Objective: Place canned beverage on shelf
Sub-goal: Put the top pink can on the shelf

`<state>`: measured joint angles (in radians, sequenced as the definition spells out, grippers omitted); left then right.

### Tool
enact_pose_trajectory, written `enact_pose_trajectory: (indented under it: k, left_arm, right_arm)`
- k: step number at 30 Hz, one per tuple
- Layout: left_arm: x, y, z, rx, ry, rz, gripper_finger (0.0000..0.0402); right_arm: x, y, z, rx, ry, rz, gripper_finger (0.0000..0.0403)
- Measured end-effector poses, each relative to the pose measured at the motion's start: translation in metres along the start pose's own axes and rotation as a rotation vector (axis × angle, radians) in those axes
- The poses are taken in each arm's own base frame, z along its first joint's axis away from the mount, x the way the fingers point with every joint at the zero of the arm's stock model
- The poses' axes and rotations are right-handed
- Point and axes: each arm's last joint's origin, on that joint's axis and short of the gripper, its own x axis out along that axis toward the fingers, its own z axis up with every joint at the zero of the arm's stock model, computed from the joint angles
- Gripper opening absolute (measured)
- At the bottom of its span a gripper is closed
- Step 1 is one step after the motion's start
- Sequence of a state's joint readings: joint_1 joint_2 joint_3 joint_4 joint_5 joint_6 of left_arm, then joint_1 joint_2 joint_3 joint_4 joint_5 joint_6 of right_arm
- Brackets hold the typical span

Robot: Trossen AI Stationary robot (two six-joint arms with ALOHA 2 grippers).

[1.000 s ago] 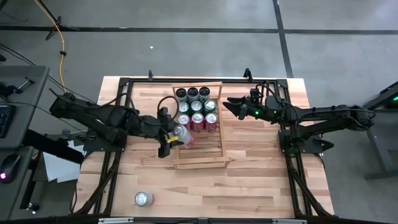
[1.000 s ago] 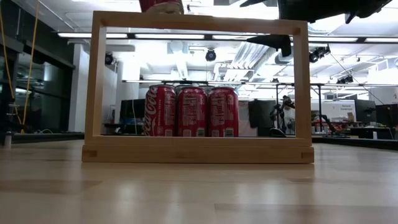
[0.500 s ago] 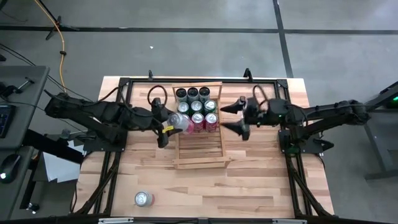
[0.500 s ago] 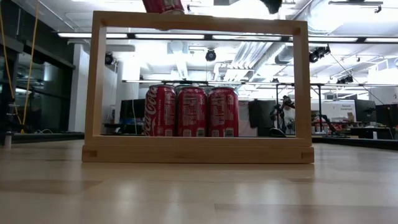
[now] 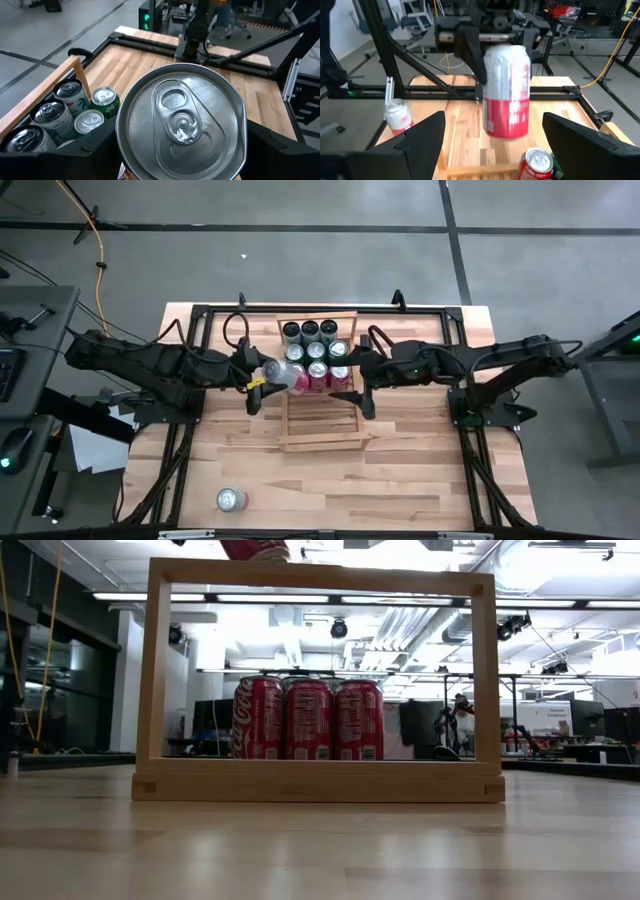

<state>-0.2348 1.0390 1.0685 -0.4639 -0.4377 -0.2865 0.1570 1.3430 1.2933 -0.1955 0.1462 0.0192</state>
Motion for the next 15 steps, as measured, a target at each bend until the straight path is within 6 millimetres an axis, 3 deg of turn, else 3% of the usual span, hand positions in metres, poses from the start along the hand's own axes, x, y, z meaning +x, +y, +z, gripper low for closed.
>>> enact_pose_trajectory:
  k: [15]
  left_arm:
    - [-0.0014, 0.0006, 0.0, 0.025, -0.004, -0.003, 0.0276]
  right_arm:
    - [0.0005, 0.0, 0.0021, 0.006, 0.006, -0.003, 0.0319]
